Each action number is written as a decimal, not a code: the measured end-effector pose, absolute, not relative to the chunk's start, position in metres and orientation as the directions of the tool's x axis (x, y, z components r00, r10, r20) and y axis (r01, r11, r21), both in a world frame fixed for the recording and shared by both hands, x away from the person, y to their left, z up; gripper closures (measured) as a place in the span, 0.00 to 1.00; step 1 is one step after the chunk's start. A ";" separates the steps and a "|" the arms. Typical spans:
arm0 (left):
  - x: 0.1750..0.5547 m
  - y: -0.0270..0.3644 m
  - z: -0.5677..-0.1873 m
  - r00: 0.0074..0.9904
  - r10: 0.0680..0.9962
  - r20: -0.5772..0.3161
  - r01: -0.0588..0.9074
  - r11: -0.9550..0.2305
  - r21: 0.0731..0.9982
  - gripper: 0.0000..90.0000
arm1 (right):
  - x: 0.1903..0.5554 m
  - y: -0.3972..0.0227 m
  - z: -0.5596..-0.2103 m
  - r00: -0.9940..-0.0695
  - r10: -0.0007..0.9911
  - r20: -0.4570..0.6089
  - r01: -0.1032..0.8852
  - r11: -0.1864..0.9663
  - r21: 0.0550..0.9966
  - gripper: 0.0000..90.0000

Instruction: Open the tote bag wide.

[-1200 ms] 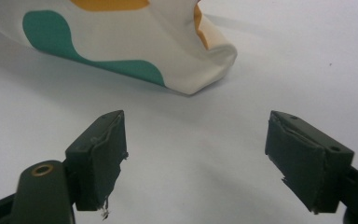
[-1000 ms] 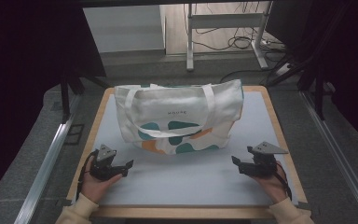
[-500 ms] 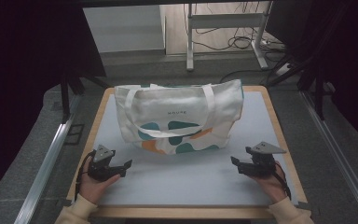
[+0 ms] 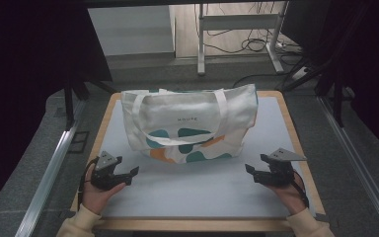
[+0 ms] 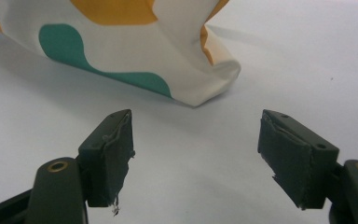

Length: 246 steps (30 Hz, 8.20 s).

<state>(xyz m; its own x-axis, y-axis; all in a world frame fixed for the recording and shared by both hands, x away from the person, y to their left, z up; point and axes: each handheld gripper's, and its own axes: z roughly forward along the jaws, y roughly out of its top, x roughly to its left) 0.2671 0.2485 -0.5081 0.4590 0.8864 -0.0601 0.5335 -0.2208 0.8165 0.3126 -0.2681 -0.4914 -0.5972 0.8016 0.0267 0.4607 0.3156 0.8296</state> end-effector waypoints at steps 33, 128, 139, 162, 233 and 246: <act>0.275 0.256 -0.459 0.466 0.874 -0.136 0.498 -0.132 0.857 0.32 | 0.326 -0.265 -0.442 -0.608 0.792 0.056 0.404 0.247 0.881 0.30; 0.295 0.242 -0.464 0.597 0.800 -0.058 0.420 -0.251 0.872 0.96 | 0.354 -0.252 -0.448 -0.669 0.743 -0.023 0.330 0.324 0.886 0.94; 0.292 0.238 -0.477 0.594 0.803 -0.051 0.439 -0.271 0.857 0.96 | 0.359 -0.250 -0.462 -0.668 0.744 -0.007 0.361 0.332 0.871 0.94; 0.301 0.229 -0.507 0.594 0.803 -0.054 0.509 -0.323 0.798 0.96 | 0.365 -0.244 -0.497 -0.669 0.743 0.014 0.439 0.380 0.814 0.94; 0.322 0.215 -0.458 0.616 0.774 -0.146 0.535 -0.275 0.799 0.99 | 0.377 -0.203 -0.438 -0.719 0.695 0.006 0.357 0.361 0.862 0.99; 0.322 0.216 -0.481 0.604 0.778 -0.175 0.586 -0.284 0.758 0.99 | 0.374 -0.208 -0.468 -0.720 0.694 0.030 0.405 0.385 0.829 0.99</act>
